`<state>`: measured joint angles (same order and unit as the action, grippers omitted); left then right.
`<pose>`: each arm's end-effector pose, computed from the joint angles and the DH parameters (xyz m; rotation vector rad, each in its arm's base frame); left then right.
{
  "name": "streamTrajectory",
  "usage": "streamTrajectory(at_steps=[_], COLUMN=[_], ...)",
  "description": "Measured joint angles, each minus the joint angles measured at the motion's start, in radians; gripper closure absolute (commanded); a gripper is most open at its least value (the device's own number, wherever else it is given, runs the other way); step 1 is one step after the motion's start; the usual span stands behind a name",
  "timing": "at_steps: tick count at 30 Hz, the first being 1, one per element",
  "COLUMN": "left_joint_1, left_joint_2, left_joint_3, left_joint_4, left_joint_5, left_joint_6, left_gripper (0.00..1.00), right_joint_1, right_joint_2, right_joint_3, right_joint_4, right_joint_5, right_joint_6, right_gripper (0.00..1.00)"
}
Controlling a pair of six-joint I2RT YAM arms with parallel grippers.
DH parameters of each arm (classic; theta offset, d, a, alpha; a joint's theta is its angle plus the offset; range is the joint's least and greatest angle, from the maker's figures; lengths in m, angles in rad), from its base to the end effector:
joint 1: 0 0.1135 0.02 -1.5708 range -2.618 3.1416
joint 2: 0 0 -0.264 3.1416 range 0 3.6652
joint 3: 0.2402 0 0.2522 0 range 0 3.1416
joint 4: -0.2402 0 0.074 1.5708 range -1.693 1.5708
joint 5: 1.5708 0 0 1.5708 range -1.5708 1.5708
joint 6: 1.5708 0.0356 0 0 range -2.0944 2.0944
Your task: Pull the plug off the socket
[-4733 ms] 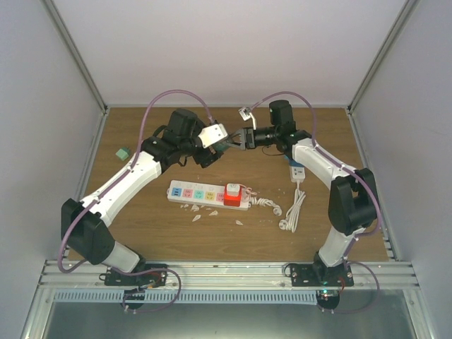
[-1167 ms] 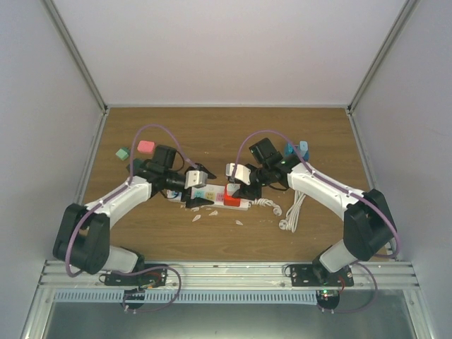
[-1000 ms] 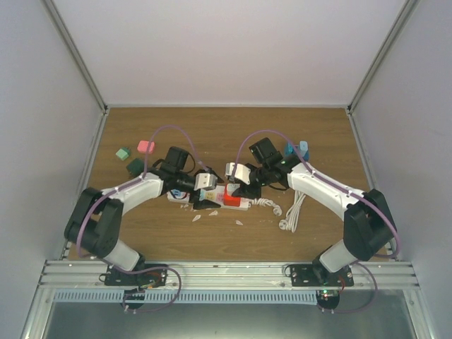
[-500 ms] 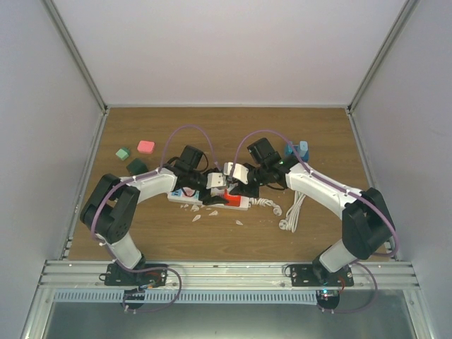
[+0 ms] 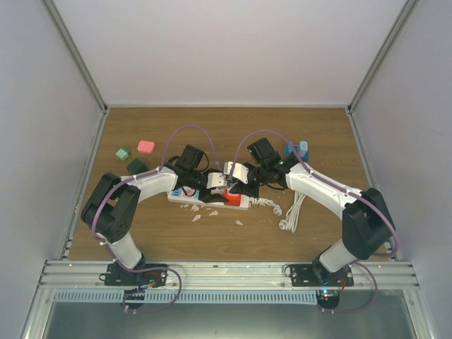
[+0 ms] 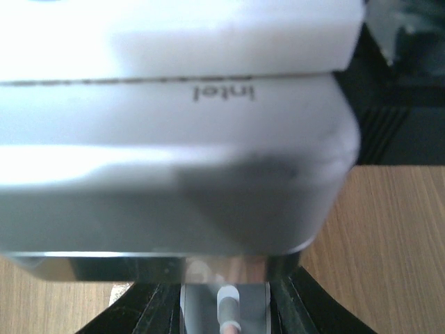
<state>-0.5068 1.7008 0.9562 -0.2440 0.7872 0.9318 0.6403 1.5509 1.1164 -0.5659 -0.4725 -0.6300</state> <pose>0.2759 -0.1820 0.1706 1.7355 1.5460 -0.7905 0.2464 0.2037 0.2398 -1.6325 1.9163 0.6083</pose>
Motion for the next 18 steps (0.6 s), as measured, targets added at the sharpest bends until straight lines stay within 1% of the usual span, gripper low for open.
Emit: streamTrajectory(at_steps=[7, 18], left_joint_1=[-0.003, -0.006], left_joint_2=[0.000, 0.012], left_joint_3=[0.005, 0.013], left_joint_4=[-0.010, -0.010], left_joint_5=[-0.014, -0.011], left_joint_6=[0.007, 0.010], left_gripper=[0.73, 0.76], right_joint_1=[0.000, -0.006], right_joint_2=[-0.001, -0.009], right_joint_3=[0.000, 0.004], right_joint_4=[0.000, -0.010], right_joint_5=[-0.005, -0.005], right_joint_6=[0.018, 0.026], right_gripper=[0.89, 0.91])
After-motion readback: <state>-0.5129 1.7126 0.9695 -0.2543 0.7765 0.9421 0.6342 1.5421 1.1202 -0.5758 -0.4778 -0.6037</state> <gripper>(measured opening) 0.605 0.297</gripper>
